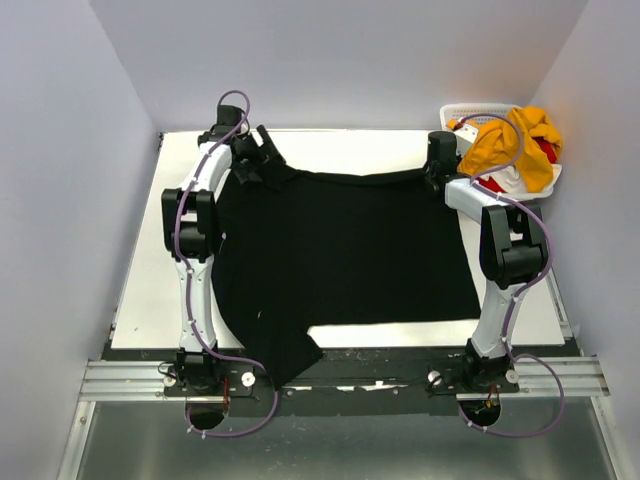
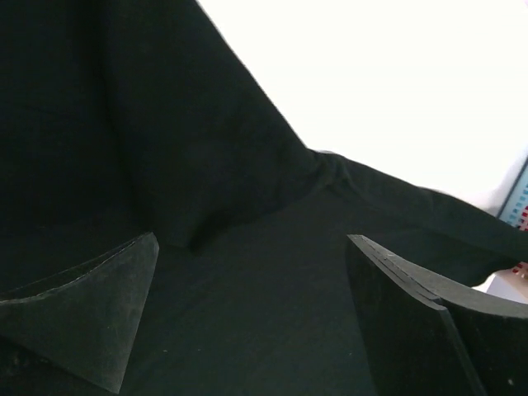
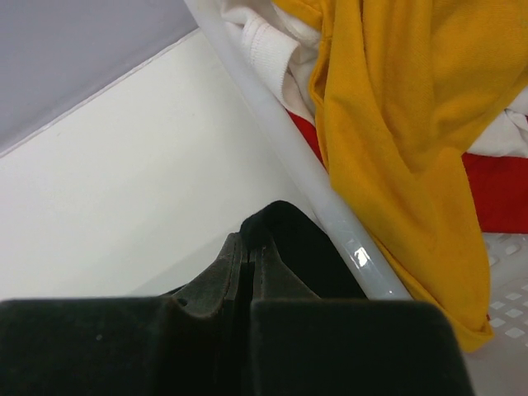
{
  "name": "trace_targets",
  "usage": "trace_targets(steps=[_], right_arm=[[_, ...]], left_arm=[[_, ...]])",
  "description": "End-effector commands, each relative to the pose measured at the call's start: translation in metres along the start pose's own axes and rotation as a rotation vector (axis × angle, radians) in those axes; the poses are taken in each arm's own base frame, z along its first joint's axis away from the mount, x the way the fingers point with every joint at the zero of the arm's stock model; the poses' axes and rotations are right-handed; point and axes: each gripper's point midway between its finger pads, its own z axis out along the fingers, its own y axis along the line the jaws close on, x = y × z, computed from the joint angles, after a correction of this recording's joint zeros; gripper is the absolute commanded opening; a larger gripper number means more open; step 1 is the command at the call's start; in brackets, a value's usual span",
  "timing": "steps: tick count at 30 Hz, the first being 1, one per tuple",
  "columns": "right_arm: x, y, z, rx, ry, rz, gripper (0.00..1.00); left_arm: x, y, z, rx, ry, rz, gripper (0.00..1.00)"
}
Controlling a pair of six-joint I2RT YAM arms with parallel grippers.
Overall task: Fold and stack the t-shirts
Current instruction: Flatten out the tshirt
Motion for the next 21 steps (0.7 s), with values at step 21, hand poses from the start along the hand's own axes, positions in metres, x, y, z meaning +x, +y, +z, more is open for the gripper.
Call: trace_targets(steps=[21], right_arm=[[-0.018, 0.02, 0.015, -0.048, -0.05, -0.015, 0.05]], left_arm=[[-0.004, -0.009, 0.016, -0.013, -0.068, -0.174, 0.98]])
